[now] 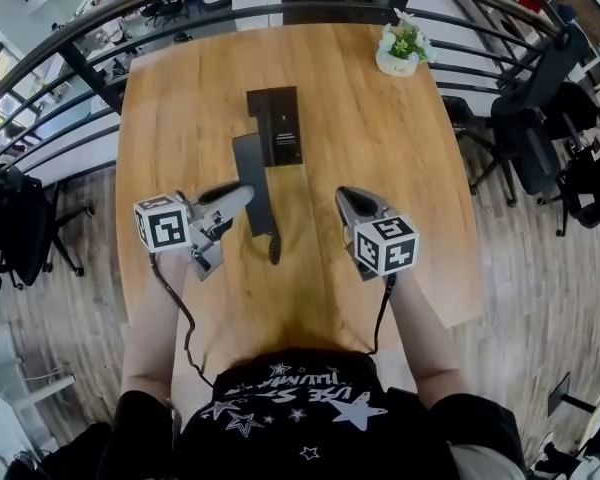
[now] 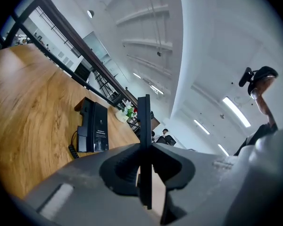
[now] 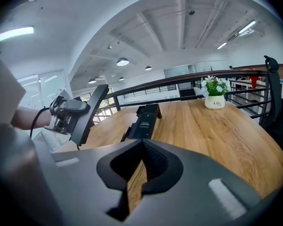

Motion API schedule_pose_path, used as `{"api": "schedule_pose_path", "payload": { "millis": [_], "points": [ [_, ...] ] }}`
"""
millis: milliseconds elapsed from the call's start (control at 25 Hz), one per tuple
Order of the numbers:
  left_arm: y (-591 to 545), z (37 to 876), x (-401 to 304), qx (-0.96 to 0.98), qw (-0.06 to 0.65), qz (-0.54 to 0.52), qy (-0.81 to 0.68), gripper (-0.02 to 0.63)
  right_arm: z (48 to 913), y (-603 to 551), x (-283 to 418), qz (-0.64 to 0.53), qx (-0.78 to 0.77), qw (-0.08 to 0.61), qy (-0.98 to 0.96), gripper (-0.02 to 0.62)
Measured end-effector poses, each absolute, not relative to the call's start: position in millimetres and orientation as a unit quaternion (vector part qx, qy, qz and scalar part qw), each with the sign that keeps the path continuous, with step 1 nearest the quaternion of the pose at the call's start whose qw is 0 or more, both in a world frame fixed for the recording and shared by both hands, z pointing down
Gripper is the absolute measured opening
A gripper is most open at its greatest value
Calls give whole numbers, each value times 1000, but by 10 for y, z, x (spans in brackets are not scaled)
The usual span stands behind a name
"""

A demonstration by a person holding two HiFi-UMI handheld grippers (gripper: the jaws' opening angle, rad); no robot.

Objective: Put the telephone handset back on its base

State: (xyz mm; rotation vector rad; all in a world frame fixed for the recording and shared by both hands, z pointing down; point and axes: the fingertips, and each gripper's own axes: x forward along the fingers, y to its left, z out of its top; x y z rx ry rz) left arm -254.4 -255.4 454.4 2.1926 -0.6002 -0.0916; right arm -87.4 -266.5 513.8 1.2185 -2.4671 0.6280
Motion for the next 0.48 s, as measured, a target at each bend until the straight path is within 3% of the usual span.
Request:
{"api": "schedule_pose_path", "payload": {
  "millis": [480],
  "points": [
    [-3472, 5121, -2713, 869, 440, -11, -226, 77, 5480, -3136, -966, 244, 431, 179, -850, 0]
  ]
}}
